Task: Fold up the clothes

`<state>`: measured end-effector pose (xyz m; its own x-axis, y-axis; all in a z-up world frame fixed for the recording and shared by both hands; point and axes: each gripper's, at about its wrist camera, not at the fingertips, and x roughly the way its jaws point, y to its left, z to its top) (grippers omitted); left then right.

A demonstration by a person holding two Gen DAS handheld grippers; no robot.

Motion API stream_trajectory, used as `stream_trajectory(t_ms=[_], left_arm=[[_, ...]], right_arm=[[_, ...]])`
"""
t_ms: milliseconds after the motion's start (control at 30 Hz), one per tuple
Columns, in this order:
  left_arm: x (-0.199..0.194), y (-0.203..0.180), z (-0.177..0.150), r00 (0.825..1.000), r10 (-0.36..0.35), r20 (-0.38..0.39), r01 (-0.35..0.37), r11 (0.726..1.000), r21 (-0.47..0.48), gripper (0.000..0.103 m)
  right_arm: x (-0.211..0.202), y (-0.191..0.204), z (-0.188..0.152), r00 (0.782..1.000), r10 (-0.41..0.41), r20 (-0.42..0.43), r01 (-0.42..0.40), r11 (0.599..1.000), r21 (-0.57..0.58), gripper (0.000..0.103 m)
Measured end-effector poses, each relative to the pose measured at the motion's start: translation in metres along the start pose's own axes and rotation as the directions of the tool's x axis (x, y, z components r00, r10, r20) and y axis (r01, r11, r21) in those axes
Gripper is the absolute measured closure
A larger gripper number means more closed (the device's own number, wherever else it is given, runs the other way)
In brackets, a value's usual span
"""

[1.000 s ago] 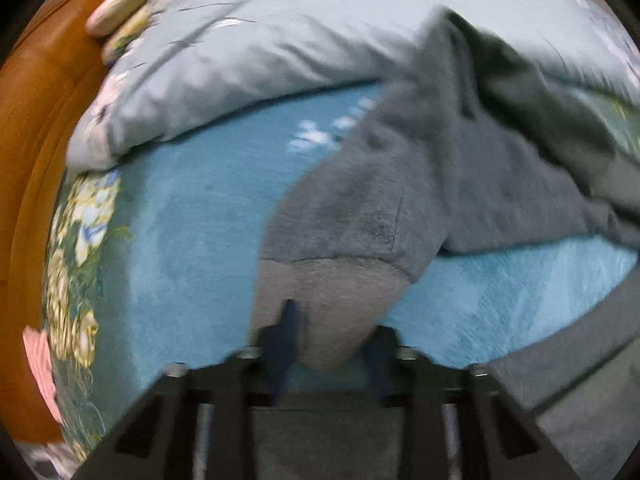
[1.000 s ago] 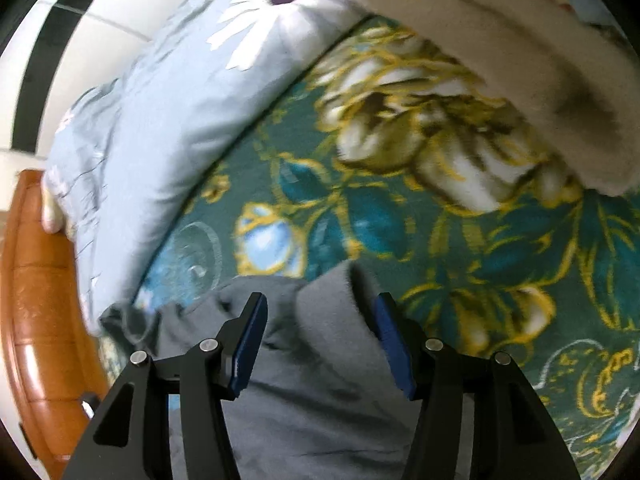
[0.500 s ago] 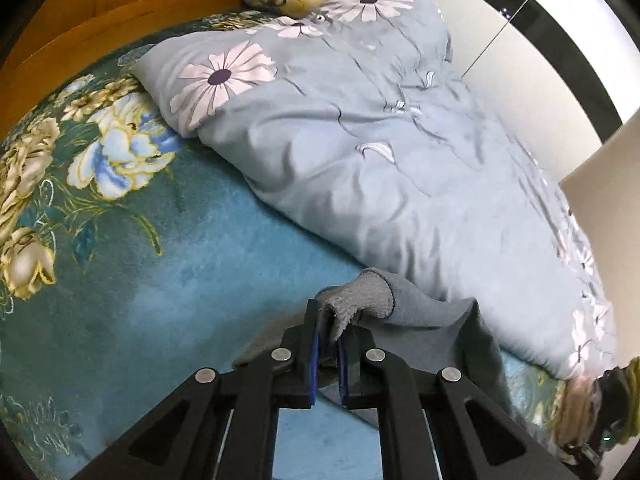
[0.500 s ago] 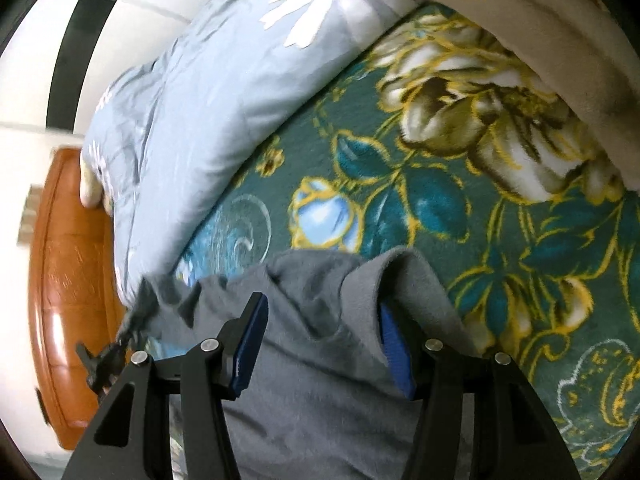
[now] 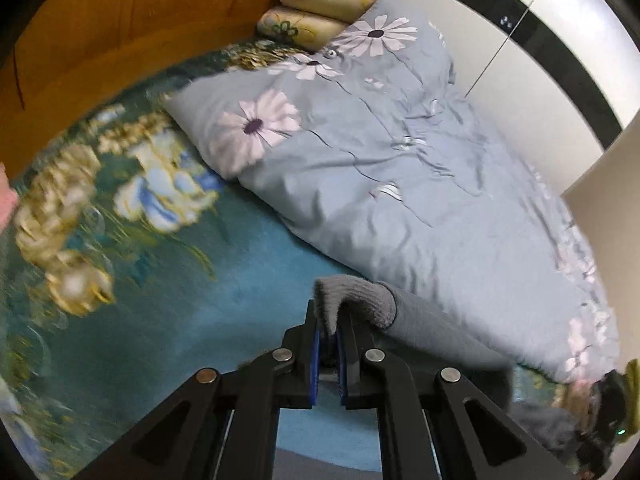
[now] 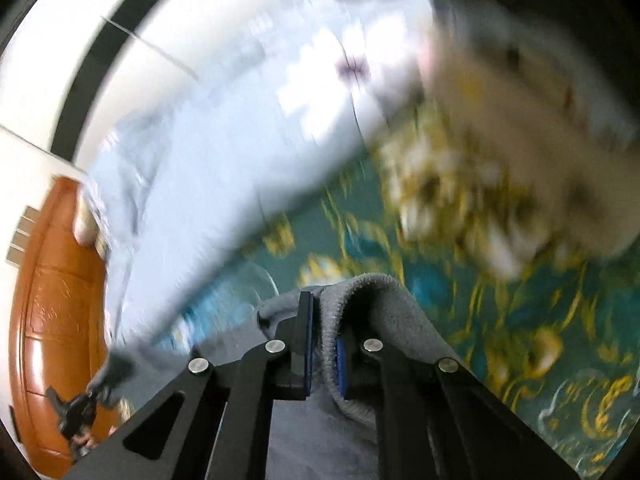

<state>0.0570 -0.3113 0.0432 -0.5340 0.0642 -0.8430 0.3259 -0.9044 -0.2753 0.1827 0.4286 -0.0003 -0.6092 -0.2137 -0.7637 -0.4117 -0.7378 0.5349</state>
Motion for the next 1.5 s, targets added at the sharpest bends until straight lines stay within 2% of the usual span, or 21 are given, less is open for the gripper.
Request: stream_trajectory(t_ms=[67,133,233,333,400,433,467,500,567,633,733,833,867,900,933,1033,1100,1267,1500], left_arm=[[0.019,0.001,0.01,0.994,0.093,-0.063,-0.09,0.995,0.041,0.096],[0.044,0.005,0.016,0.983,0.123,-0.134,-0.118,0.992,0.048,0.096],[0.096,0.012,0.021,0.948,0.175,-0.267,-0.17,0.984,0.043,0.096],[0.13,0.014,0.027,0.937,0.19,-0.294,-0.194,0.981,0.016,0.094],[0.141,0.016,0.029,0.941,0.159,-0.299,-0.176,0.984,-0.031,0.093],[0.141,0.017,0.029,0.948,0.138,-0.285,-0.158,0.986,-0.048,0.091],[0.137,0.018,0.028,0.956,0.123,-0.267,-0.145,0.987,-0.064,0.081],[0.132,0.02,0.026,0.962,0.11,-0.248,-0.133,0.988,-0.081,0.061],[0.117,0.029,0.014,0.972,0.106,-0.209,-0.134,0.983,-0.125,0.048],[0.109,0.036,-0.005,0.971,0.115,-0.208,-0.151,0.975,-0.163,0.048],[0.108,0.038,-0.032,0.97,0.088,-0.225,-0.134,0.971,-0.198,0.048],[0.124,0.03,-0.046,0.958,0.093,-0.271,-0.148,0.971,-0.19,0.048],[0.129,0.029,-0.047,0.949,0.121,-0.29,-0.182,0.964,-0.193,0.048],[0.13,0.032,-0.048,0.949,0.133,-0.287,-0.201,0.954,-0.223,0.048],[0.13,0.035,-0.048,0.949,0.142,-0.281,-0.216,0.942,-0.256,0.048],[0.104,0.056,-0.051,0.985,0.085,-0.153,-0.143,0.894,-0.425,0.048],[0.085,0.067,-0.052,0.987,0.13,-0.089,-0.156,0.881,-0.446,0.048],[0.101,0.064,-0.054,0.986,0.104,-0.131,-0.154,0.875,-0.459,0.046],[0.124,0.06,-0.057,0.98,0.067,-0.188,-0.151,0.866,-0.477,0.047]], right_arm=[[0.006,-0.001,0.008,0.998,-0.06,0.012,0.06,0.998,-0.02,0.094],[0.018,-0.008,0.011,0.997,-0.078,-0.005,0.078,0.997,0.004,0.094],[0.031,-0.016,0.015,0.994,-0.108,-0.019,0.108,0.994,0.028,0.094],[0.04,-0.023,0.019,0.989,-0.147,-0.027,0.149,0.987,0.053,0.094],[0.044,-0.028,0.022,0.986,-0.158,-0.047,0.162,0.984,0.073,0.094],[0.045,-0.031,0.023,0.985,-0.163,-0.058,0.167,0.983,0.078,0.094],[0.046,-0.031,0.023,0.984,-0.168,-0.065,0.172,0.982,0.072,0.094],[0.047,-0.03,0.024,0.982,-0.175,-0.07,0.18,0.982,0.059,0.094],[0.048,-0.028,0.024,0.979,-0.19,-0.077,0.193,0.981,0.037,0.092],[0.049,-0.027,0.024,0.977,-0.195,-0.085,0.198,0.98,0.032,0.091],[0.052,-0.027,0.024,0.975,-0.199,-0.097,0.203,0.979,0.033,0.091],[0.051,-0.022,0.025,0.973,-0.205,-0.106,0.208,0.978,0.021,0.091],[0.05,-0.021,0.025,0.973,-0.206,-0.108,0.209,0.978,0.02,0.091],[0.048,-0.02,0.027,0.973,-0.205,-0.109,0.208,0.978,0.021,0.091],[0.047,-0.019,0.029,0.973,-0.203,-0.109,0.206,0.978,0.023,0.091],[0.04,-0.015,0.032,0.975,-0.198,-0.103,0.201,0.979,0.019,0.091],[0.035,-0.014,0.034,0.974,-0.207,-0.092,0.209,0.978,0.003,0.09],[0.039,-0.018,0.033,0.966,-0.238,-0.102,0.241,0.97,0.02,0.089],[0.029,-0.013,0.031,0.967,-0.223,-0.123,0.227,0.974,0.021,0.089]])
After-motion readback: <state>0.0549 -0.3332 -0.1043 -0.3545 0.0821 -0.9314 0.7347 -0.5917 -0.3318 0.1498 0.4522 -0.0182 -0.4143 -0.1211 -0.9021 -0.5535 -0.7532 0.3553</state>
